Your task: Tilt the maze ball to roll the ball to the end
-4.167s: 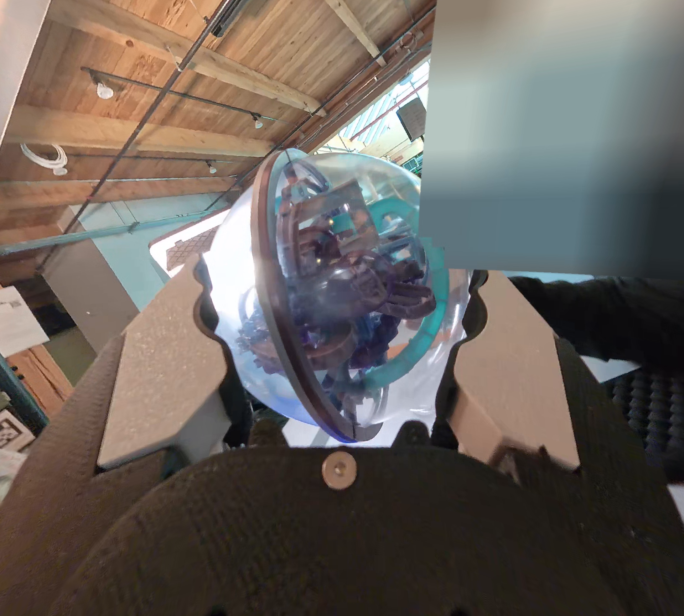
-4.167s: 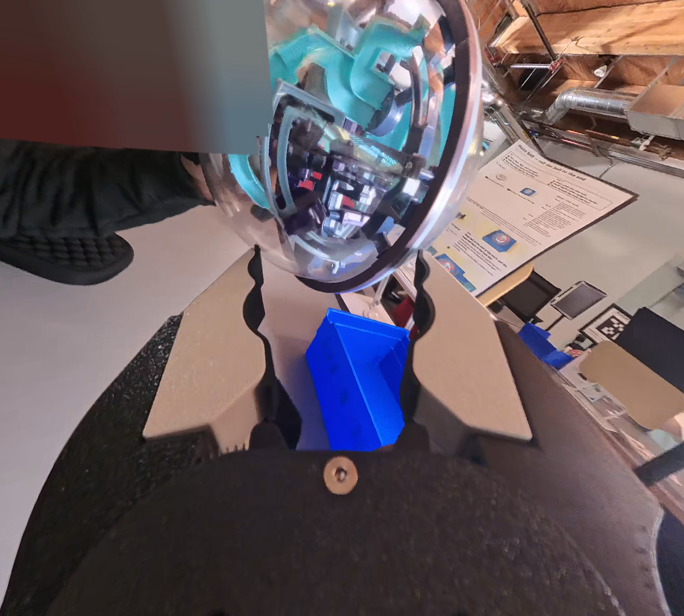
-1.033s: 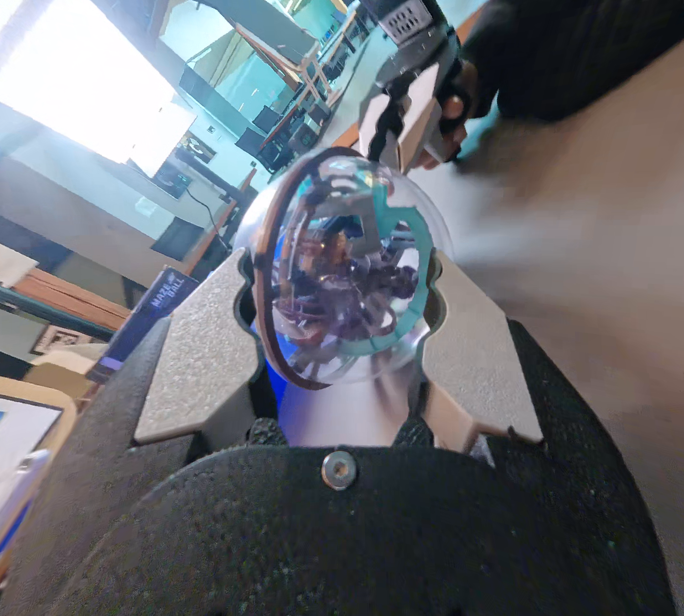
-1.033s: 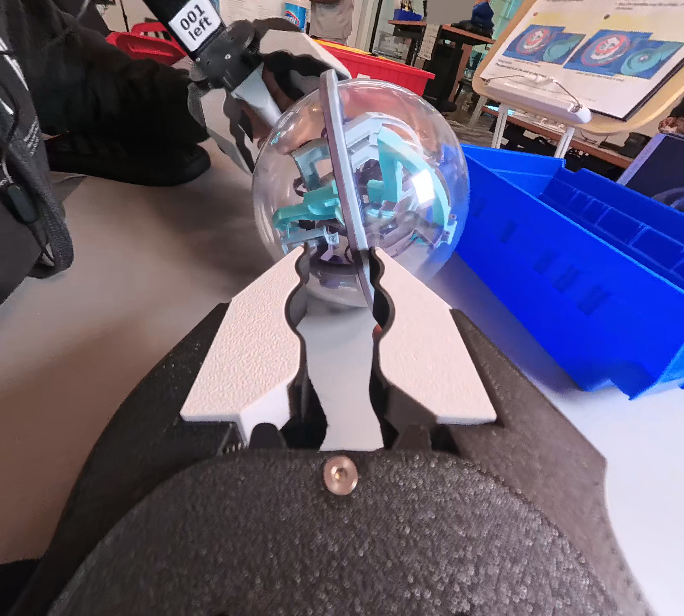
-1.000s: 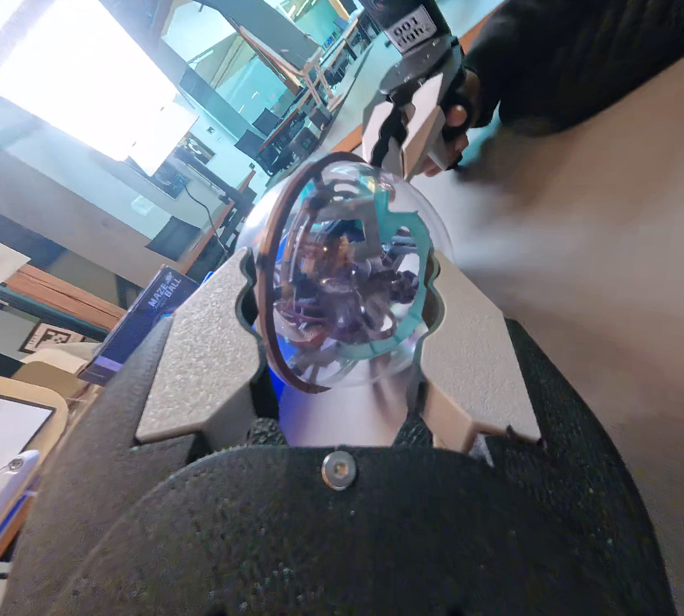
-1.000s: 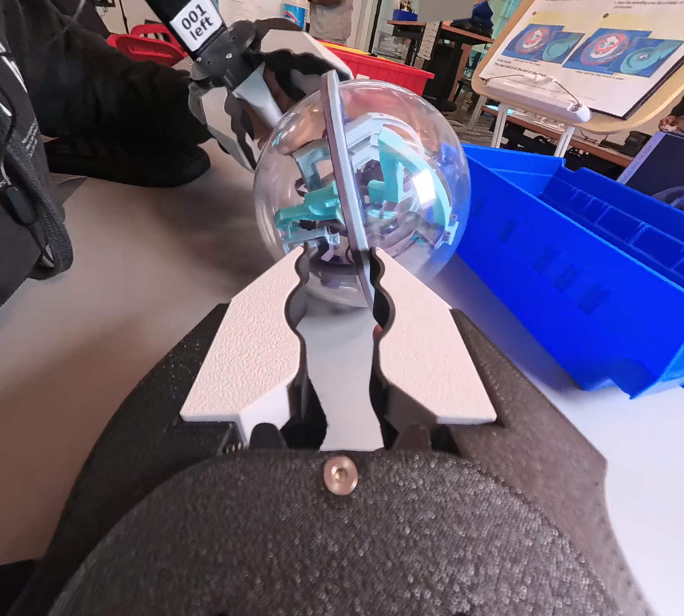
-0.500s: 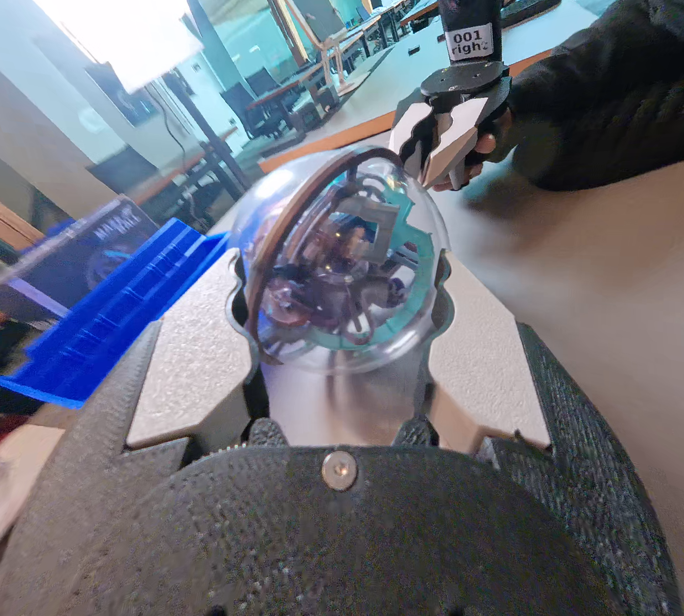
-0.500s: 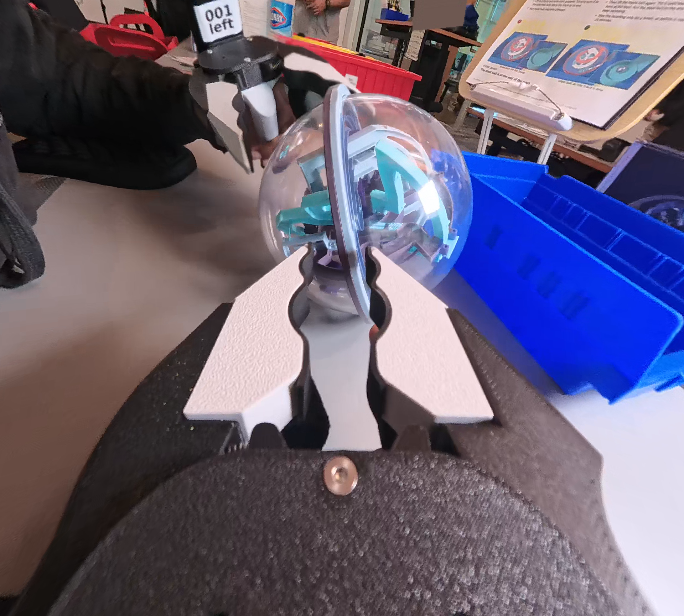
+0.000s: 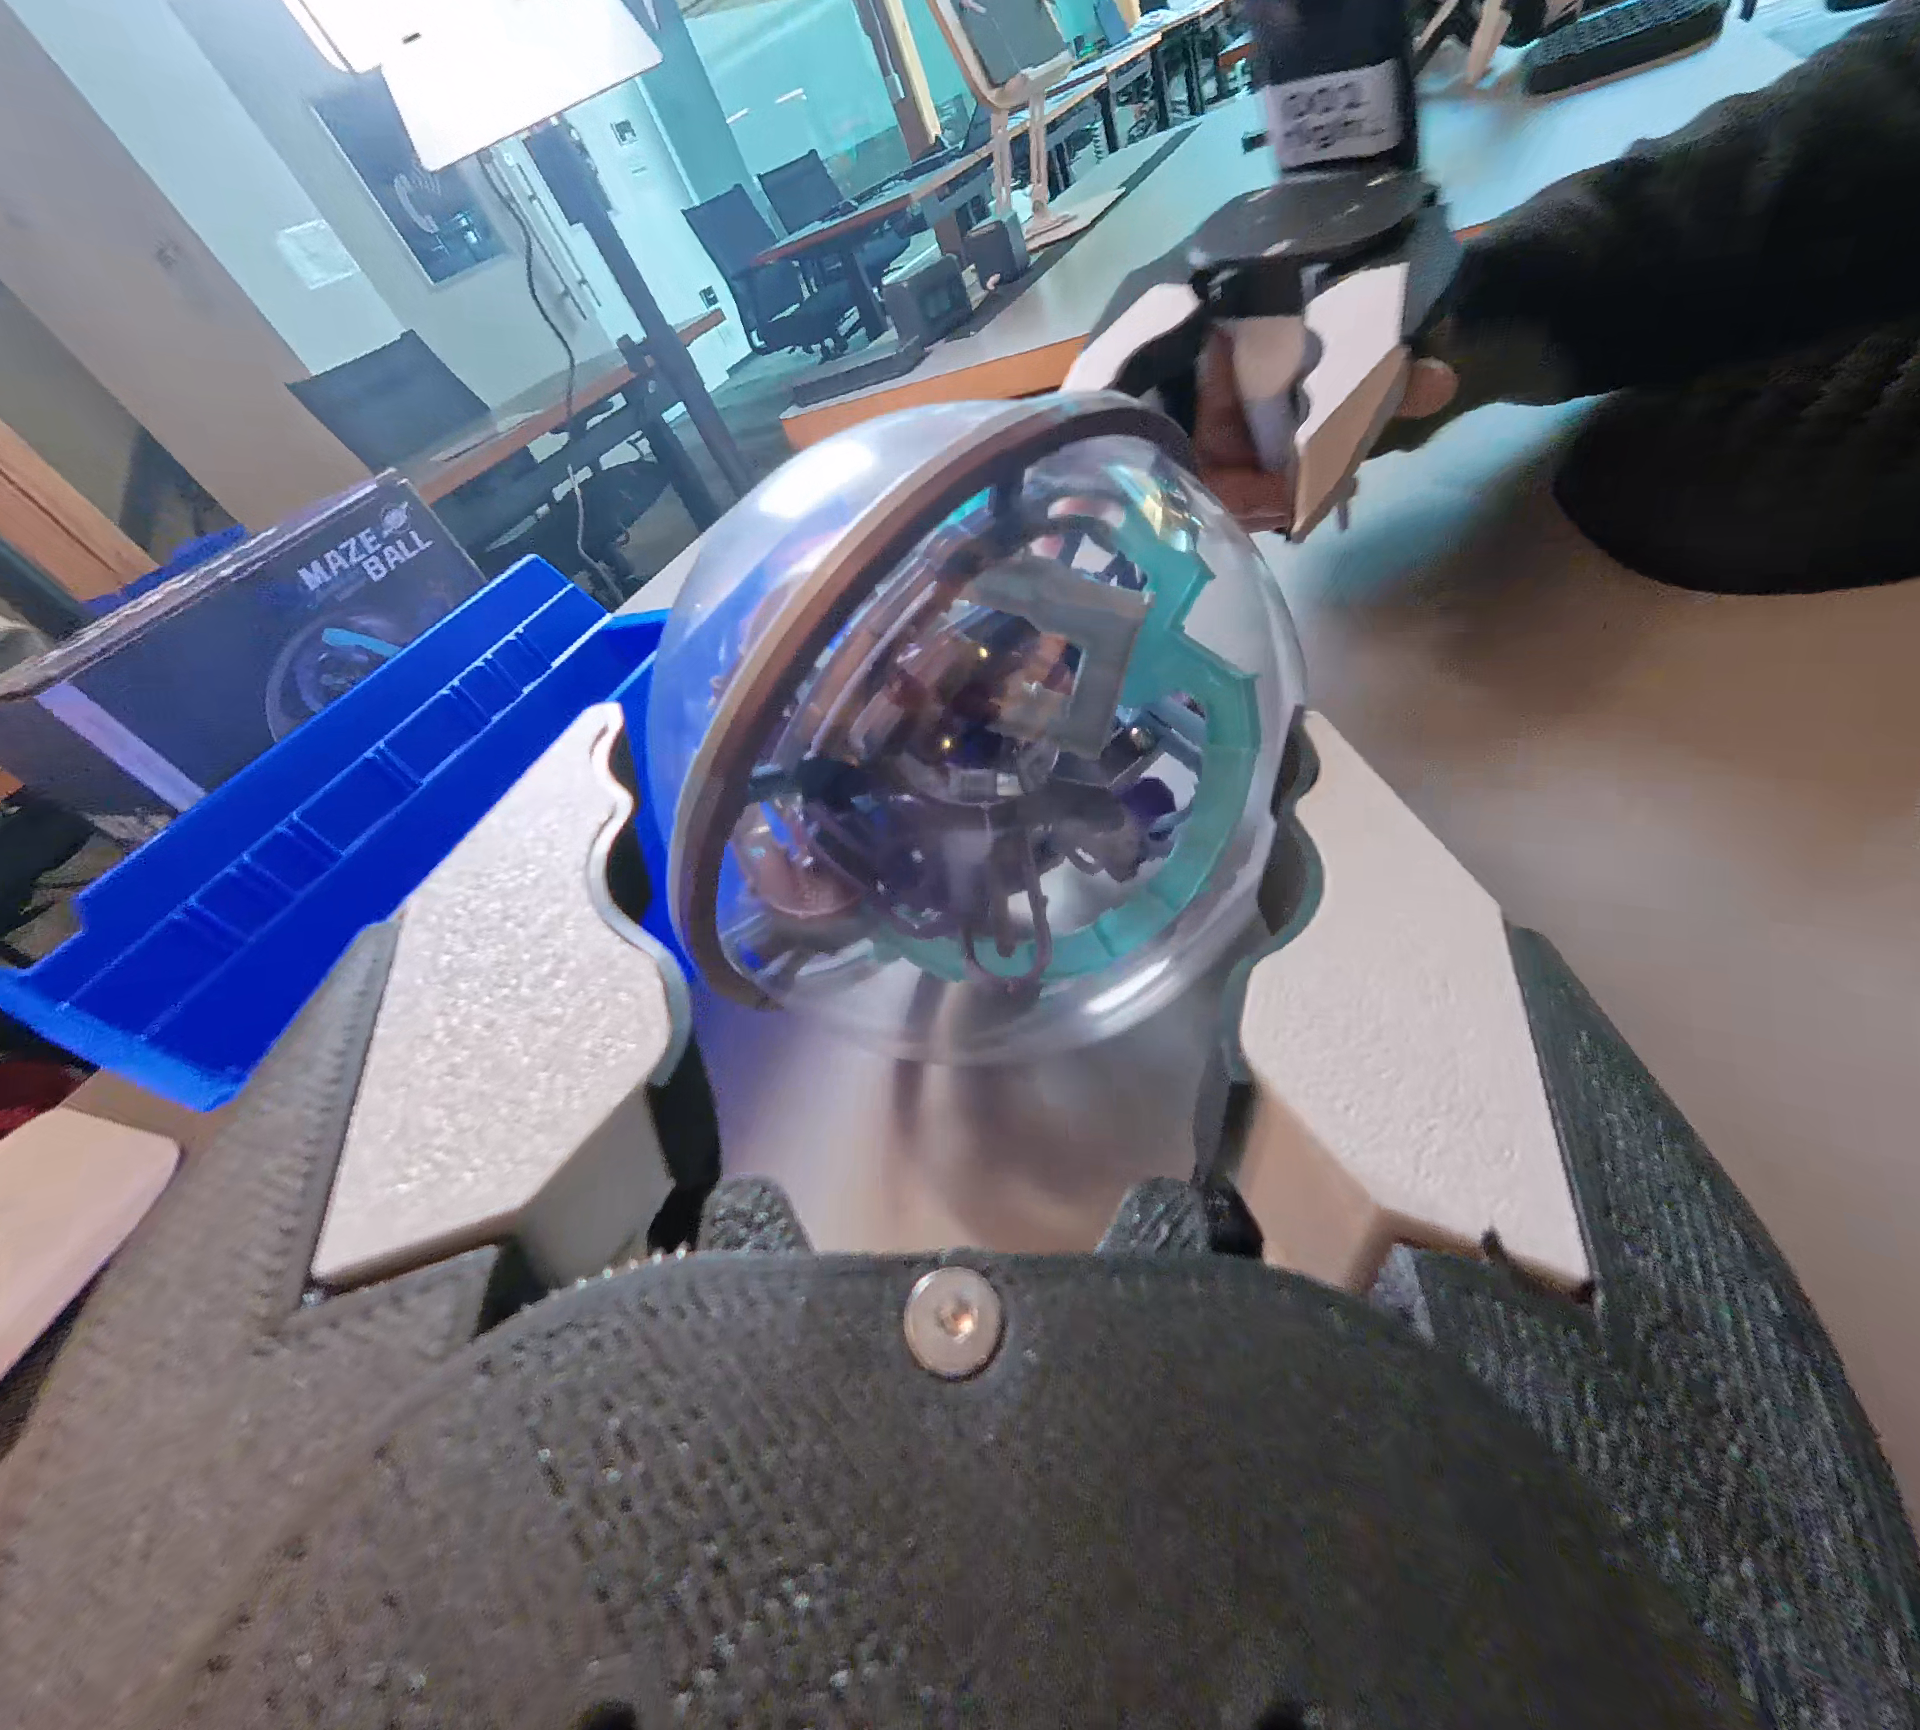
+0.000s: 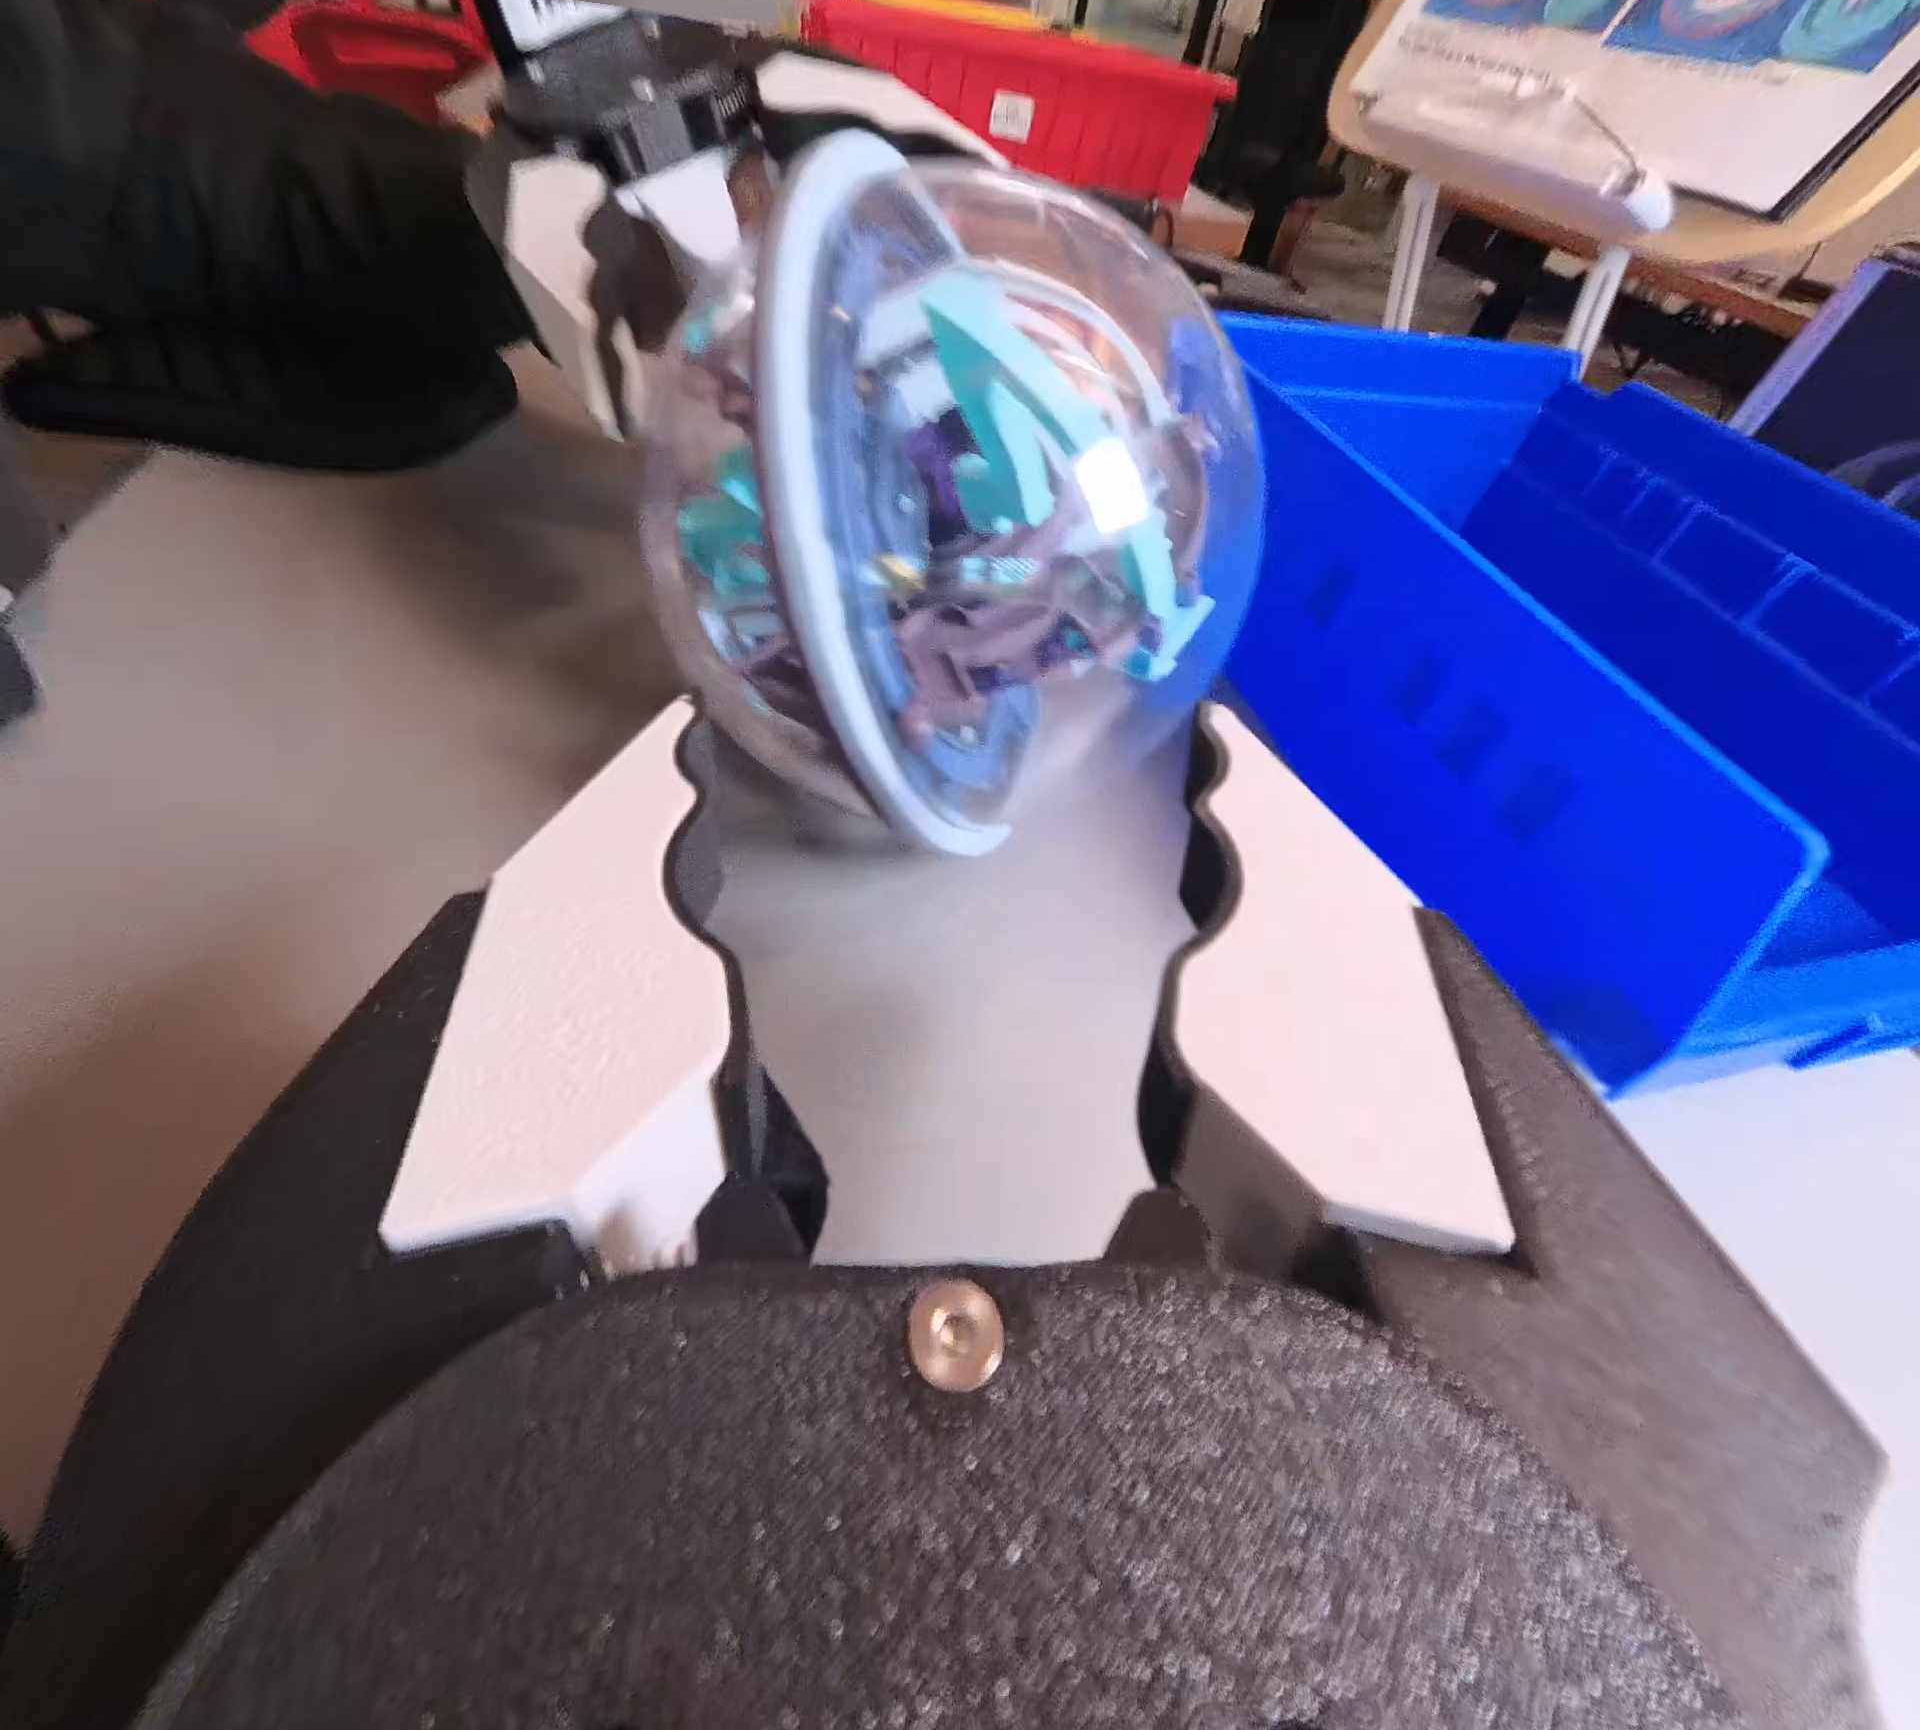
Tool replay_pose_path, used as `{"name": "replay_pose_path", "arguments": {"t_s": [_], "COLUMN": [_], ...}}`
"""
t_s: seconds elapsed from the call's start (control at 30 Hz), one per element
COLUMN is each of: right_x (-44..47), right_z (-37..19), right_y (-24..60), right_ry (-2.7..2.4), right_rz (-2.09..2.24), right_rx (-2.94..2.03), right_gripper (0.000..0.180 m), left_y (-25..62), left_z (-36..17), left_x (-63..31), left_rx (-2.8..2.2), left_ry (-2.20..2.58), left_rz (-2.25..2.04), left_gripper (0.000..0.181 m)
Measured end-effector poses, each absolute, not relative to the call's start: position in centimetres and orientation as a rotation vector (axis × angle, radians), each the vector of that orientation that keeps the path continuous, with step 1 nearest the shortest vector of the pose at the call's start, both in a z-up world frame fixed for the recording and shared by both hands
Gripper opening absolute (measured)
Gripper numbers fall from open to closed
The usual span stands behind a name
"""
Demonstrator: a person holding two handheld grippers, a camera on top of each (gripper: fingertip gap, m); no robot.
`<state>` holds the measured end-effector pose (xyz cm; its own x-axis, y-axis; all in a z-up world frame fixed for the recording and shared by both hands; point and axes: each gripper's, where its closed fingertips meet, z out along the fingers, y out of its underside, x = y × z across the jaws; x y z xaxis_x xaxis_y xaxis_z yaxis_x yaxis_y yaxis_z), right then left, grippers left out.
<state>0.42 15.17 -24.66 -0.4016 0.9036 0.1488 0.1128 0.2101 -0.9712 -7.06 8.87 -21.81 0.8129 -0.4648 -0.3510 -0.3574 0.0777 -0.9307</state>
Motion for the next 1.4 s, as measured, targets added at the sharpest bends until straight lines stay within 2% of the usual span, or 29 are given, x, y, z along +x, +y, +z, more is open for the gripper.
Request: {"name": "replay_pose_path", "arguments": {"t_s": [0.1,0.17,0.27,0.73,1.4], "right_x": [-1.3,-2.3,-2.9,-3.4,-3.2], "right_z": [-25.8,-26.6,-27.0,-24.2,-25.8], "right_y": [17.2,16.9,15.5,14.9,13.5], "right_ry": [-1.776,-1.846,-1.905,-1.756,-1.787], "right_rz": [1.235,1.267,1.308,1.455,1.761], "right_rx": [-0.952,-0.939,-0.901,-1.025,-1.358], "right_gripper": [0.102,0.106,0.101,0.104,0.102], "left_y": [9.8,10.5,11.4,11.7,12.3], "left_z": [-22.0,-22.6,-23.7,-24.8,-21.5], "left_x": [-6.8,-6.7,-6.6,-7.8,-8.1], "left_rx": [-1.561,-1.599,-1.633,-1.722,-1.772], "left_ry": [0.698,0.691,0.713,0.499,0.232], "left_rz": [-0.161,-0.209,-0.185,-0.49,-0.63], "left_gripper": [0.142,0.146,0.147,0.147,0.145]}}
